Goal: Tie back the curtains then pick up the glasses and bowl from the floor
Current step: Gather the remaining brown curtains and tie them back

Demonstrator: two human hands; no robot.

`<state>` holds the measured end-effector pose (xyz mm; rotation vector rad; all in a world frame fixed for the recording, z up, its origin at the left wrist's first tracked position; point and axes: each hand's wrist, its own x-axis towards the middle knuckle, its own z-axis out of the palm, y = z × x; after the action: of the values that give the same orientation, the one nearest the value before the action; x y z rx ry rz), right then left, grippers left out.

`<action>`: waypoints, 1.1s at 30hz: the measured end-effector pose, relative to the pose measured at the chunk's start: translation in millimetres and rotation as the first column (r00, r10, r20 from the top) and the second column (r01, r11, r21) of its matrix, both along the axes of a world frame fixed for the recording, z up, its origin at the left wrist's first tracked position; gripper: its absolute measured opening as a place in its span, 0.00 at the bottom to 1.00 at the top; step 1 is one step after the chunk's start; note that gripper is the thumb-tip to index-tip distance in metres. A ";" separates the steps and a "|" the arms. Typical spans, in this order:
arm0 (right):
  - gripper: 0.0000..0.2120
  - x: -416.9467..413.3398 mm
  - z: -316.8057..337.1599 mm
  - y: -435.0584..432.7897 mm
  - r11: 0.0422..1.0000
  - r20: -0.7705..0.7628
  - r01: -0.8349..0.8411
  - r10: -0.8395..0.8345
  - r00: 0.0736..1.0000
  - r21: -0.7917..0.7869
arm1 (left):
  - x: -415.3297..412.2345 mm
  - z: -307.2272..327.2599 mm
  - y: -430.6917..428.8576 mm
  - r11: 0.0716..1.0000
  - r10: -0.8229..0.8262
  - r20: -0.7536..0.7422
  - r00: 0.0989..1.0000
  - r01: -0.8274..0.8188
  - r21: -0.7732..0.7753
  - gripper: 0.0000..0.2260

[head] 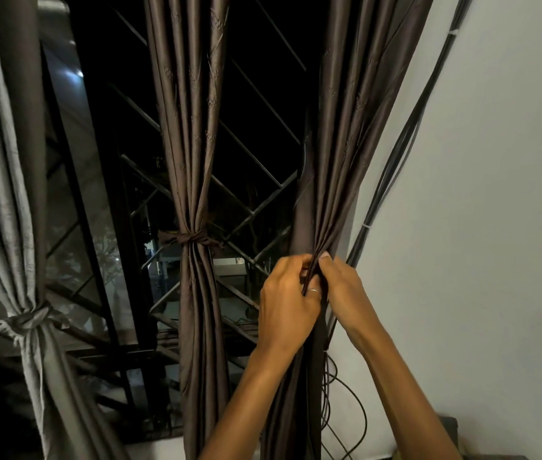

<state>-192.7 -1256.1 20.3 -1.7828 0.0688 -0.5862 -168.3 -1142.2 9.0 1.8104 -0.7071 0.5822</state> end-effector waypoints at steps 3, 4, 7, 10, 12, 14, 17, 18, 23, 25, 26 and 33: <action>0.18 -6.6 -0.1 -3.5 0.999 0.024 -0.016 0.017 1.000 -0.049 | 1.4 -0.1 4.7 0.980 -0.188 -0.042 0.981 0.190 0.054 0.17; 0.17 -9.0 0.4 -6.1 0.997 0.030 -0.016 0.018 0.999 -0.072 | 3.2 0.4 6.7 0.968 -0.239 -0.062 0.969 0.243 0.063 0.16; 0.15 -13.1 3.2 -13.9 0.991 0.013 -0.019 0.021 1.000 -0.134 | 11.2 2.2 13.1 0.964 -0.261 -0.084 0.962 0.264 0.022 0.13; 0.12 -15.0 4.6 -19.6 0.987 -0.019 -0.010 0.007 1.000 -0.162 | 20.4 0.1 16.1 0.986 -0.152 -0.119 0.981 0.142 -0.093 0.07; 0.11 -15.7 4.4 -22.8 0.989 -0.038 -0.011 0.006 0.999 -0.151 | 26.3 -2.2 18.2 0.989 -0.131 -0.219 0.967 0.112 -0.097 0.14; 0.12 -15.9 4.3 -24.9 0.988 -0.054 -0.019 0.011 0.998 -0.150 | 31.7 -3.7 20.0 0.984 -0.177 -0.307 0.935 0.177 -0.029 0.23; 0.10 -18.6 6.2 -21.9 0.985 -0.066 -0.049 0.039 0.997 -0.165 | 35.2 -3.3 20.4 0.934 -0.344 -0.388 0.855 0.354 -0.048 0.24; 0.09 -19.7 7.2 -20.6 0.981 -0.071 -0.059 0.046 0.996 -0.183 | 35.7 -2.9 19.7 0.916 -0.389 -0.410 0.825 0.394 -0.077 0.22; 0.14 -21.1 6.9 -23.2 0.972 -0.100 -0.080 0.059 0.993 -0.220 | 39.4 -3.1 20.2 0.870 -0.484 -0.425 0.765 0.472 -0.140 0.15; 0.15 -23.0 7.5 -26.1 0.966 -0.134 -0.100 0.070 0.989 -0.237 | 39.9 -2.7 21.6 0.856 -0.507 -0.403 0.762 0.499 -0.134 0.15; 0.13 -24.4 7.6 -27.5 0.962 -0.163 -0.119 0.080 0.983 -0.245 | 40.1 -2.3 22.3 0.850 -0.517 -0.396 0.759 0.512 -0.129 0.15; 0.28 -25.9 3.1 -34.9 0.950 -0.285 -0.210 0.140 0.948 -0.232 | 38.7 -0.8 26.2 0.770 -0.618 -0.418 0.666 0.619 -0.154 0.20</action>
<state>-218.6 -1291.0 23.4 -2.0902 0.0154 -0.2306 -129.6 -1116.0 8.2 1.4817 -0.9295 -0.2979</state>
